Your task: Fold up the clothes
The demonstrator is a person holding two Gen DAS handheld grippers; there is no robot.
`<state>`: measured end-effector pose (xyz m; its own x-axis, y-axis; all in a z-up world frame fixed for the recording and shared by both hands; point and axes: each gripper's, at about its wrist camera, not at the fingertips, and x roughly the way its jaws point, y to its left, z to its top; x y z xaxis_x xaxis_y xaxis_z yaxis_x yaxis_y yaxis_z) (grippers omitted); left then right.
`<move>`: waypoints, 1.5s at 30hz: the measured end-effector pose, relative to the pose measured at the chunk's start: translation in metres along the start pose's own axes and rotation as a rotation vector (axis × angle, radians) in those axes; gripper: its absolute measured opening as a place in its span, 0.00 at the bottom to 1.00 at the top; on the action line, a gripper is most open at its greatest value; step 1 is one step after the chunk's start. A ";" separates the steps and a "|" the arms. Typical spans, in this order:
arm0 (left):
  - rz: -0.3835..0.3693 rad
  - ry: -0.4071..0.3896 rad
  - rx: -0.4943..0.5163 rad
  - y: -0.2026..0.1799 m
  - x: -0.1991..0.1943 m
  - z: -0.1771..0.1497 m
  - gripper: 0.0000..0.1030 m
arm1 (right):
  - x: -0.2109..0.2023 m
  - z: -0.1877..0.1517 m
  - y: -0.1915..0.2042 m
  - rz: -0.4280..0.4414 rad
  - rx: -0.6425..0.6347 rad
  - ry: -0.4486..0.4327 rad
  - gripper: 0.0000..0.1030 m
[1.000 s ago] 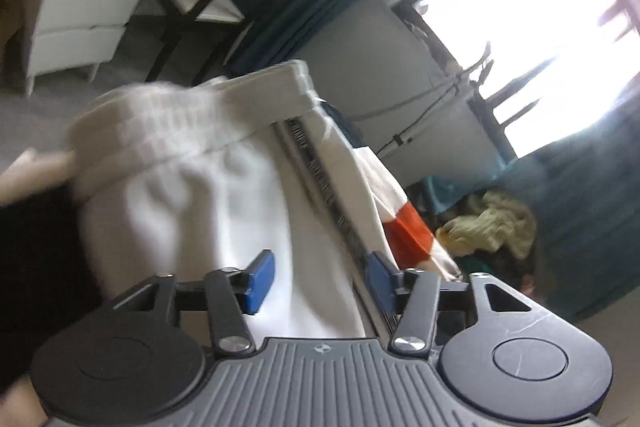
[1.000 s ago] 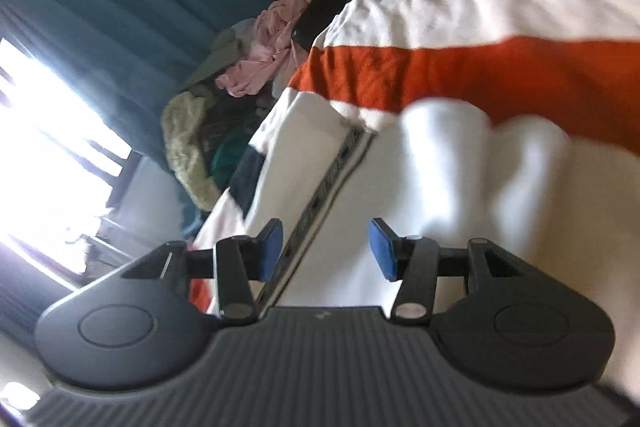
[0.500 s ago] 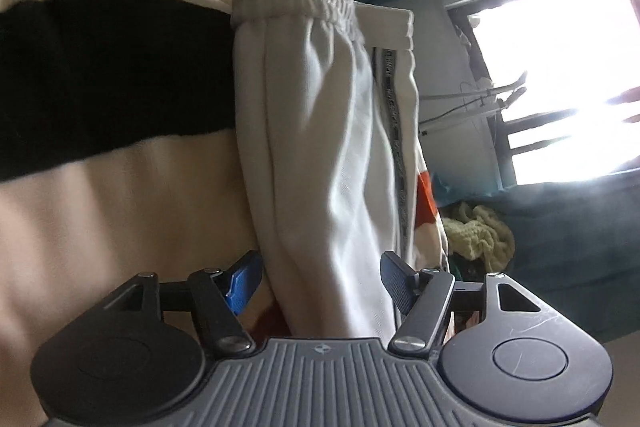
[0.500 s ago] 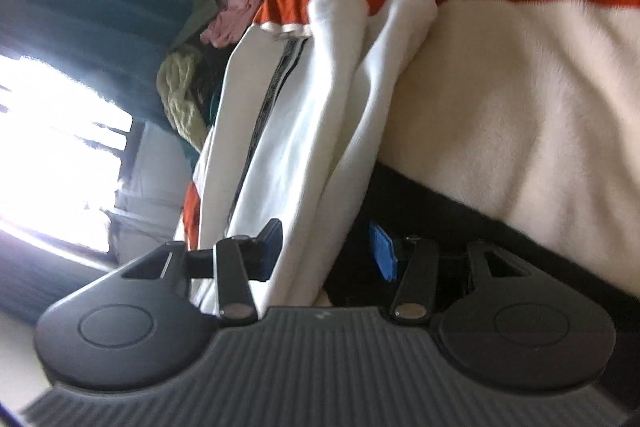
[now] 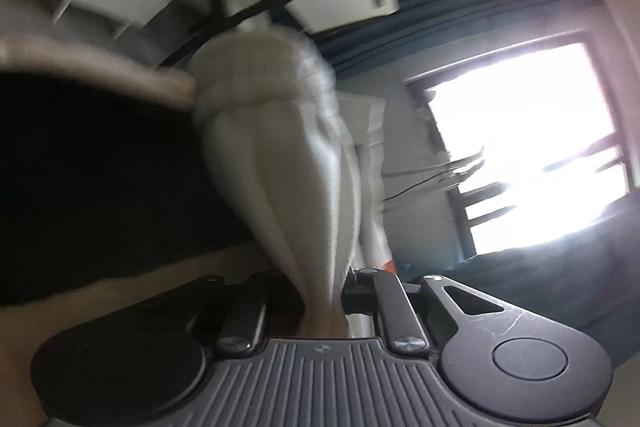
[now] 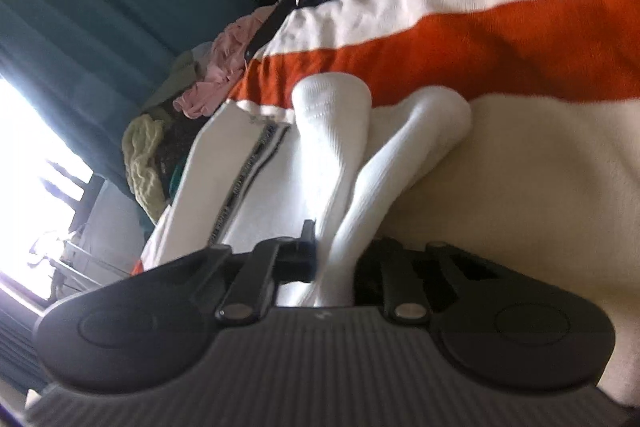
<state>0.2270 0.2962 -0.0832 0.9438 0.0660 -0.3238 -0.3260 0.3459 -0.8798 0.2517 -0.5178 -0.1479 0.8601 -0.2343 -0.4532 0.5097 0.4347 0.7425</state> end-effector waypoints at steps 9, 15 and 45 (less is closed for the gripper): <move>-0.023 -0.040 0.055 -0.002 -0.088 0.020 0.11 | -0.065 0.024 -0.002 0.028 -0.036 0.032 0.11; 0.049 -0.013 0.052 0.018 -0.157 0.028 0.11 | -0.125 0.032 -0.025 -0.072 0.066 0.096 0.12; 0.083 0.147 0.742 -0.071 -0.280 -0.098 0.87 | -0.231 0.032 -0.067 -0.173 0.262 0.063 0.77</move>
<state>-0.0189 0.1610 0.0360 0.8839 0.0113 -0.4675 -0.2246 0.8871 -0.4032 0.0196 -0.5210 -0.0772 0.7612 -0.2275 -0.6073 0.6438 0.1526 0.7498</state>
